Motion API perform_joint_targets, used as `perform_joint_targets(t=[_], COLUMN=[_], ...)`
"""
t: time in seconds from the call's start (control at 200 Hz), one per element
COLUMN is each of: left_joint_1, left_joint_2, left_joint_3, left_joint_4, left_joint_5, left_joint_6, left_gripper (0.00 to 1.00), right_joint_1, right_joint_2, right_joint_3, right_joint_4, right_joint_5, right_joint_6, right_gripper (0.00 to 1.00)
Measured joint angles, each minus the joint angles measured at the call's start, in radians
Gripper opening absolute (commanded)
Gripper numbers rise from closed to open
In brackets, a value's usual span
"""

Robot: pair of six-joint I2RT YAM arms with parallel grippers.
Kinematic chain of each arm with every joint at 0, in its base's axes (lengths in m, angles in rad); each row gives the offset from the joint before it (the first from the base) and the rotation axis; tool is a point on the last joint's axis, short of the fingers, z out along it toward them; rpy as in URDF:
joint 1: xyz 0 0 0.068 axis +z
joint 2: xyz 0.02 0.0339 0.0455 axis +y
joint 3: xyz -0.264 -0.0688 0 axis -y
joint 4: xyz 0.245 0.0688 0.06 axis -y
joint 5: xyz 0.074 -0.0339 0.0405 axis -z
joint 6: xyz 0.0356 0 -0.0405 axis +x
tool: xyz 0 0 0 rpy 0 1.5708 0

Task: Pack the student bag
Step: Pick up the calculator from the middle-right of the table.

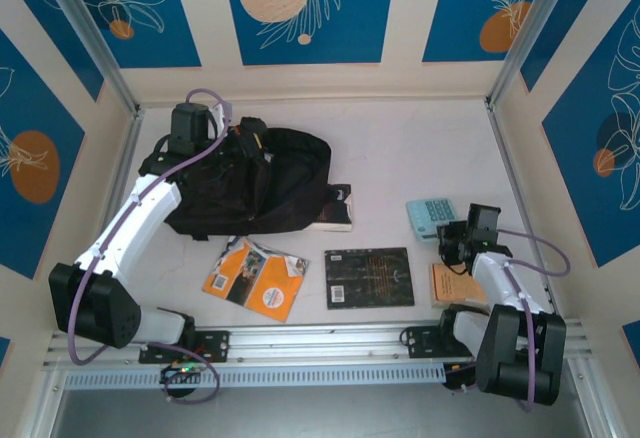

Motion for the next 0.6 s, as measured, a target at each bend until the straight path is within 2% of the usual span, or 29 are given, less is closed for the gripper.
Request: perform_joint_targets(t=[0.34,0.6], left_joint_1=[-0.004,-0.040], left_joint_2=[0.023,0.035], left_joint_3=[0.025,0.098], left_joint_4=[-0.019,-0.068], left_joint_5=[0.008,0.008], left_joint_6=[0.011,0.039], left_gripper=[0.00,0.00], right_joint_1=[0.039,0.209], right_joint_2=[-0.146,-0.157], right_joint_3=[0.127,0.306], right_joint_4=[-0.206,-0.277], right_joint_5=[0.080,0.140], right_joint_6=[-0.095,-0.219], right_gripper=[0.05,0.00])
